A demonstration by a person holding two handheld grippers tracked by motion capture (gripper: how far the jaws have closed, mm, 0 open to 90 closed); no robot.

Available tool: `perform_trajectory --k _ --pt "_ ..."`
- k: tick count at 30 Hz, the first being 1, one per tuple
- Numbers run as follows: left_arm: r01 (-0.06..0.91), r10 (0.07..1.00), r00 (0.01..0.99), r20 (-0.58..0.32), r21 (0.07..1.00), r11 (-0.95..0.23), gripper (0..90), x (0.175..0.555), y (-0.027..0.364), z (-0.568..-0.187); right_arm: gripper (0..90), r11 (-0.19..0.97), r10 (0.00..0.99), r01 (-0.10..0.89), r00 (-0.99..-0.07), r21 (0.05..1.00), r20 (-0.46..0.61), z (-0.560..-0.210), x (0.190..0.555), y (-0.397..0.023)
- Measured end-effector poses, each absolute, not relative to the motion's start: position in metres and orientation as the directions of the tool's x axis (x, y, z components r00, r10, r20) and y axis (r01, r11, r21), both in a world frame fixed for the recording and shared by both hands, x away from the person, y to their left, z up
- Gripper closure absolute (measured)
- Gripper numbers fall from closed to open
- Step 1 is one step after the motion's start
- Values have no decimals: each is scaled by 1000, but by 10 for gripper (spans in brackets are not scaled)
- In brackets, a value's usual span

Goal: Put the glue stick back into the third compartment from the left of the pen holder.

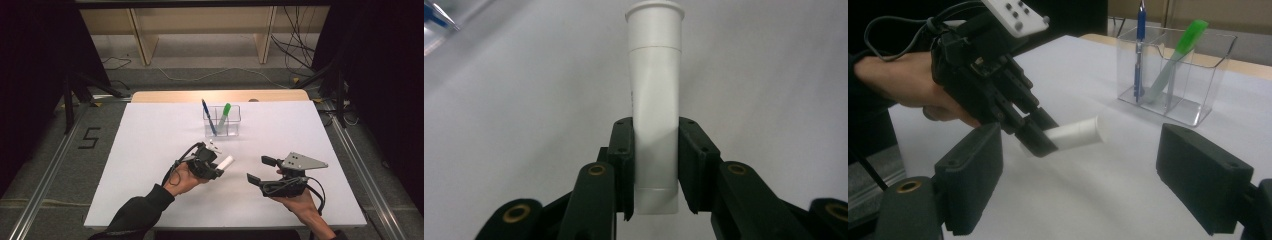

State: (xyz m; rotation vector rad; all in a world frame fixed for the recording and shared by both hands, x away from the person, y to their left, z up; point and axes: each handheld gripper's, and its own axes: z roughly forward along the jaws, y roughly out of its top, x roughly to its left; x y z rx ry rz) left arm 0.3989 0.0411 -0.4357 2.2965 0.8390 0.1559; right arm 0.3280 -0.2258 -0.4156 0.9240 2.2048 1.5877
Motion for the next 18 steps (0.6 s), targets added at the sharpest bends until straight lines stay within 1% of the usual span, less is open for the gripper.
perform_trajectory --k 9,12,18 --pt "496 644 755 -123 749 -439 706 393 52 -423 198 107 640 383 -733 918 231 -417 332 -224" --pt "498 648 748 -143 767 -405 706 393 55 -423 198 94 635 399 -730 912 253 -418 334 -220" --pt "483 651 742 -158 799 -357 706 387 55 -421 203 58 619 443 -719 895 316 -420 341 -212"
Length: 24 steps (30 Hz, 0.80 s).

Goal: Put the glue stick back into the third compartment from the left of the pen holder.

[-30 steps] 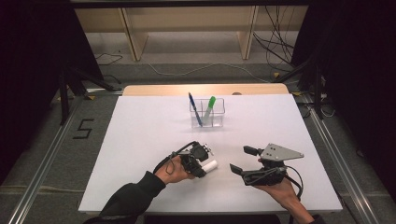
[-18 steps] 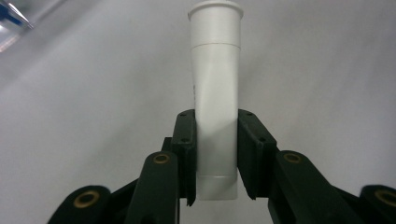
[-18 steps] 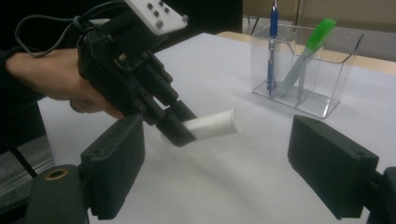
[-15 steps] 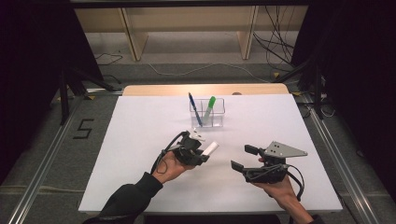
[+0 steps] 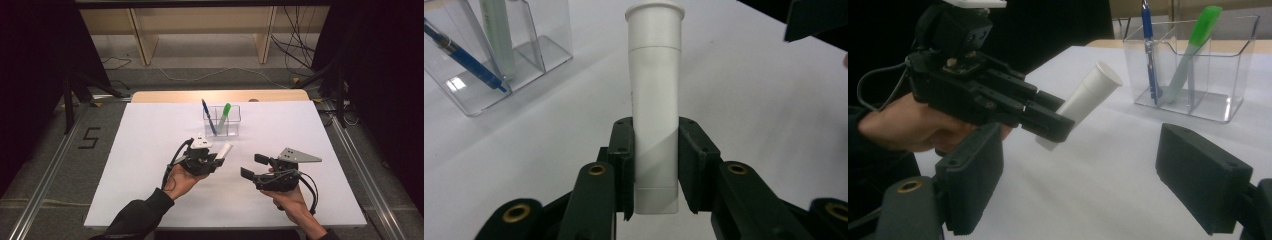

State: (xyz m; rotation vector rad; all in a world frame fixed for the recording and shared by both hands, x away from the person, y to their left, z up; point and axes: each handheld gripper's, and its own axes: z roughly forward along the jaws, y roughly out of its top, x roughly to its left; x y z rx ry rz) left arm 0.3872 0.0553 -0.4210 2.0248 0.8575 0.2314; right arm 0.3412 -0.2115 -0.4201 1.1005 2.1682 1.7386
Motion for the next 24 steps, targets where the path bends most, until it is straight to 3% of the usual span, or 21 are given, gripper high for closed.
perform_trajectory --k 14,24 --pt "461 650 738 -178 837 -294 706 378 53 -415 242 -67 594 512 -670 857 446 -419 371 -191" --pt "444 646 744 -171 849 -286 706 375 51 -414 353 -85 579 545 -654 834 487 -419 381 -178"
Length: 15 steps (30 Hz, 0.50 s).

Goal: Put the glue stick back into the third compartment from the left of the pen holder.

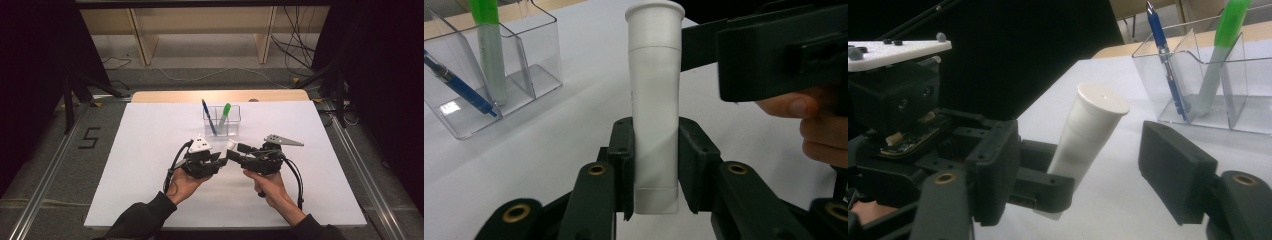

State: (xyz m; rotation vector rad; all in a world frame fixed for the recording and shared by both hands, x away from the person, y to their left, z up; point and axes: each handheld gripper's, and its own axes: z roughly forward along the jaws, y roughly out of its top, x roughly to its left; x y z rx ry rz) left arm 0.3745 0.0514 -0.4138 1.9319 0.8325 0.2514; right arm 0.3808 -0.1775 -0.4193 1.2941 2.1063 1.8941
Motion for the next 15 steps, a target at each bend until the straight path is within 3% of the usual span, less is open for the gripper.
perform_trajectory --k 15 --pt "430 641 750 -165 857 -283 706 371 49 -412 518 -147 522 602 -627 785 579 -424 388 -171"
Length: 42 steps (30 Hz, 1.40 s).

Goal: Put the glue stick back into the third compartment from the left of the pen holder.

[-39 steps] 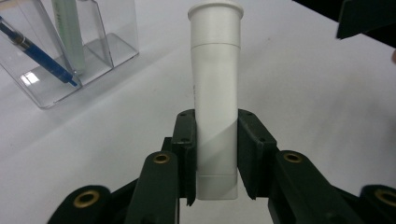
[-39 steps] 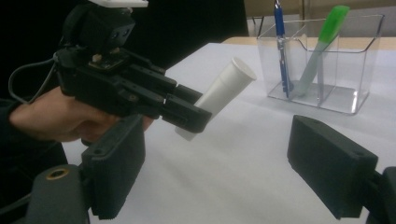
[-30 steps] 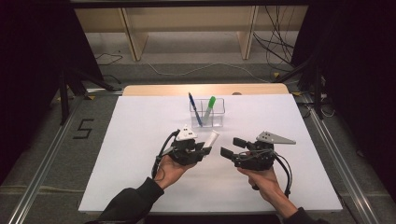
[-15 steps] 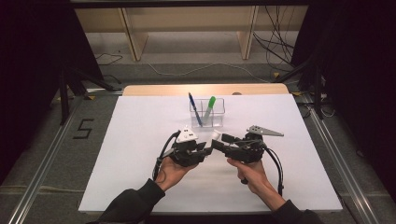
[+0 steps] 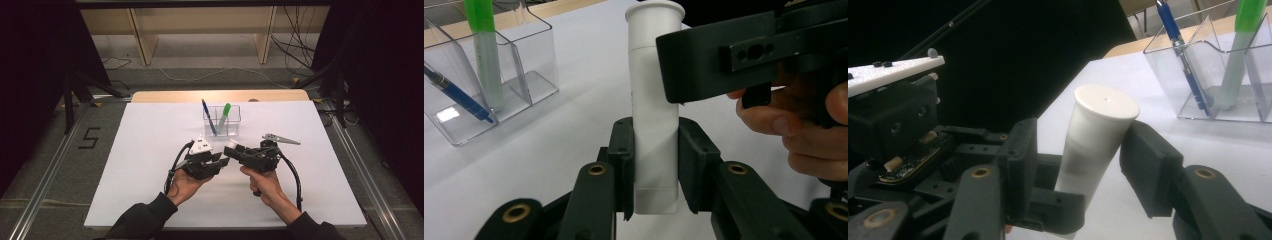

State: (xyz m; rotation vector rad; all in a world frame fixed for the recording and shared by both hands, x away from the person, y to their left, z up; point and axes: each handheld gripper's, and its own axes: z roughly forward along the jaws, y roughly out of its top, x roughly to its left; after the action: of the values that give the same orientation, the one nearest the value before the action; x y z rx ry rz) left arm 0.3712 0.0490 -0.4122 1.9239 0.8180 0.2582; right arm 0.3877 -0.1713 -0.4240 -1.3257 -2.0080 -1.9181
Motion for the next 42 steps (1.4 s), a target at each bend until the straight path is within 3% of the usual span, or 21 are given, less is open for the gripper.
perform_trajectory --k 11,20,21,24,27,42 --pt "419 640 751 -163 867 -270 706 370 49 -410 639 -175 513 615 -609 768 605 -425 389 -171" --pt "429 623 762 -176 858 -282 693 372 50 -408 674 -188 502 606 -617 773 606 -424 388 -171" --pt "432 616 767 -180 854 -289 651 372 50 -408 675 -183 500 605 -622 775 603 -424 388 -171" --pt "427 616 773 -149 841 -332 398 369 45 -408 675 -175 503 594 -631 785 590 -423 387 -170" --pt "425 604 783 -148 837 -346 268 365 45 -406 675 -155 521 564 -651 811 552 -419 386 -169" --pt "380 590 793 -151 879 -287 176 365 90 -407 675 -68 640 443 -668 894 380 -407 396 -181"
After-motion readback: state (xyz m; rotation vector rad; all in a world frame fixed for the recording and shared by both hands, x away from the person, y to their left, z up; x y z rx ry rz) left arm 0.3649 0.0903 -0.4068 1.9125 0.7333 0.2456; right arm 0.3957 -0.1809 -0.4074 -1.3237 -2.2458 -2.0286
